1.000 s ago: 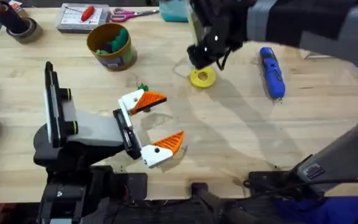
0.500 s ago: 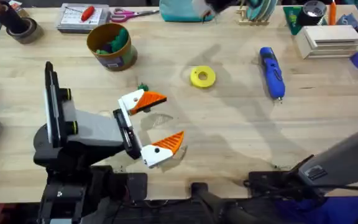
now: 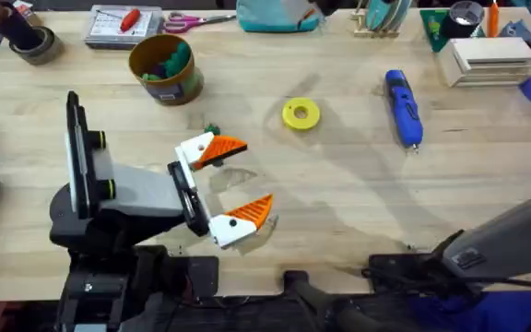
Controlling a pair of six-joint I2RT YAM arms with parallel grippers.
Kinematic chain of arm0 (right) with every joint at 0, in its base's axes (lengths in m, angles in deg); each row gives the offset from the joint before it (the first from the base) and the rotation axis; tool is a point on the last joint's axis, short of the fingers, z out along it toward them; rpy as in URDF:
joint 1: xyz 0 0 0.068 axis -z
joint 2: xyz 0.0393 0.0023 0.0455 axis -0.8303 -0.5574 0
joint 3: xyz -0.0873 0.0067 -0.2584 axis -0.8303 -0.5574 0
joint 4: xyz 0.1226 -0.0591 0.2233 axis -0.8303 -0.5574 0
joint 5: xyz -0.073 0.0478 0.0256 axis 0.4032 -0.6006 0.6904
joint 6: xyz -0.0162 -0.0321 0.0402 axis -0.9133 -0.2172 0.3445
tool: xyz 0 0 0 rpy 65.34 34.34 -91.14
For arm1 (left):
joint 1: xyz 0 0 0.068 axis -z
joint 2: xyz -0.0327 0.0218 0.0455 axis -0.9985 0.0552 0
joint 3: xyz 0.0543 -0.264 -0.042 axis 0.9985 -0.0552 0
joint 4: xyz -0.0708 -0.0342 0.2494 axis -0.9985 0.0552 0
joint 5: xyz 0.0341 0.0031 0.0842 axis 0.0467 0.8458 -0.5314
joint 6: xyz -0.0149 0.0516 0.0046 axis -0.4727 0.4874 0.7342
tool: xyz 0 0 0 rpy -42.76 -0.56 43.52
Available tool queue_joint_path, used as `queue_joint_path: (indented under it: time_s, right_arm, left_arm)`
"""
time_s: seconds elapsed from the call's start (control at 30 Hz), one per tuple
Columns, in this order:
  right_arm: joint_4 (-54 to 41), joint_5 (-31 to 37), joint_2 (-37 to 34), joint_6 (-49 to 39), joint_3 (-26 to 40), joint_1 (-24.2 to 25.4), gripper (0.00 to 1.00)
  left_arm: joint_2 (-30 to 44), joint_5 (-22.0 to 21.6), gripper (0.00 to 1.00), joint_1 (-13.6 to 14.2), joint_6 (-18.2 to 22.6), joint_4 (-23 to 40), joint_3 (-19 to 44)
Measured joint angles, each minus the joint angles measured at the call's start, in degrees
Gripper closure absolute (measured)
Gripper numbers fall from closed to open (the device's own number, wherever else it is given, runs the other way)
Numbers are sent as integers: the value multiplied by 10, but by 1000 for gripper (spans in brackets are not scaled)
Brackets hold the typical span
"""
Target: Pick up the gripper from the table and insert it into the empty holder that is missing its gripper. Then pick up a screw, insert it into the mounting hole, and use the screwdriver to tighten it. Finally, clean up the table by picking up the vegetable and placing it into the bucket.
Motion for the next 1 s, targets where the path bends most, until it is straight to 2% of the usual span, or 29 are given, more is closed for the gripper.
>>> queue_joint_path:
  time_s: [0.2,0.53,1.0]
  right_arm:
    - [1,-4,0,-26,0,-41,995]
    - [1,-65,0,-107,0,-100,995]
    - [-2,-97,-6,-174,0,-147,995]
  left_arm:
    - [0,0,15,0,0,0,0]
    - [0,0,16,0,0,0,0]
    - [0,0,15,0,0,0,0]
